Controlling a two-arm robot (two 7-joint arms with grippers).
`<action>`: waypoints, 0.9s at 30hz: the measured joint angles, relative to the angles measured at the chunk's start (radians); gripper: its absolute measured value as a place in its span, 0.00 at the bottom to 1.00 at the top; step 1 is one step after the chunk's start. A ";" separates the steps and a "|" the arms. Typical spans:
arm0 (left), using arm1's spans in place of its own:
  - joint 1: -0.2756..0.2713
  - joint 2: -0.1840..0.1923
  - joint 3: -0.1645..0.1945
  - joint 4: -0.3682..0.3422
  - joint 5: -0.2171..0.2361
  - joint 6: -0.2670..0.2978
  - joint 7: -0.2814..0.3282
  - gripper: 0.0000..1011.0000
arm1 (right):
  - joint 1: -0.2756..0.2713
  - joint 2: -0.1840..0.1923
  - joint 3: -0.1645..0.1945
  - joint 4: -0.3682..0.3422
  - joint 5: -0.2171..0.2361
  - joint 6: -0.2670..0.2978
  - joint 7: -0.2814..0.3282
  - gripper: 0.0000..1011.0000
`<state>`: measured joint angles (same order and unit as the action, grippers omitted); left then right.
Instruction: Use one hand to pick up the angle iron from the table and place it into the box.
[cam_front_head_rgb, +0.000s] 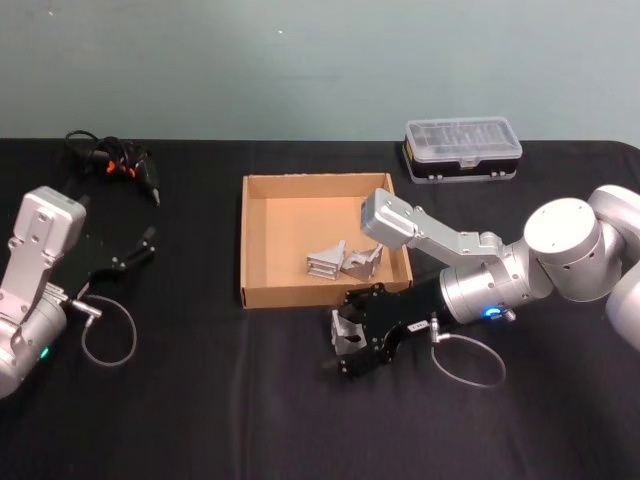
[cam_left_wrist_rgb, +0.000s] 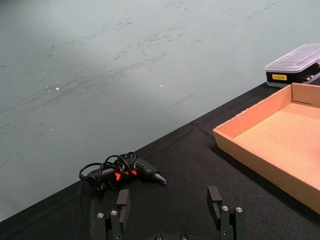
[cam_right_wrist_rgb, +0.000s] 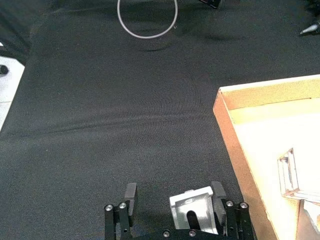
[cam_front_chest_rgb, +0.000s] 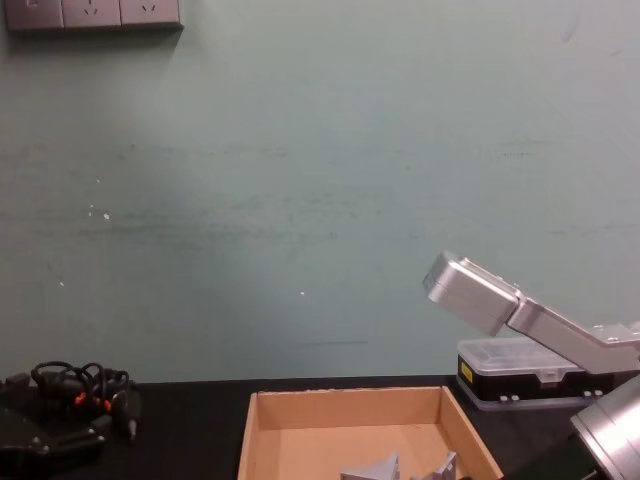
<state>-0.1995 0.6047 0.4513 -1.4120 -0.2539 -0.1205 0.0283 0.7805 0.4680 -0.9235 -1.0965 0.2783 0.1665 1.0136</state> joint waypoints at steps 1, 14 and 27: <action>0.000 0.000 0.000 0.000 0.000 0.000 0.000 1.00 | 0.000 0.000 0.000 0.000 -0.001 0.000 0.000 0.92; 0.000 0.000 0.000 0.000 0.000 0.000 0.000 1.00 | -0.002 0.003 0.002 -0.010 -0.004 0.004 -0.006 0.56; 0.000 0.000 0.000 0.000 0.000 0.000 0.000 1.00 | -0.008 0.005 0.006 -0.017 -0.004 0.005 -0.014 0.46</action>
<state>-0.1995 0.6047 0.4514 -1.4120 -0.2539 -0.1205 0.0283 0.7730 0.4731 -0.9175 -1.1136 0.2741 0.1710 0.9998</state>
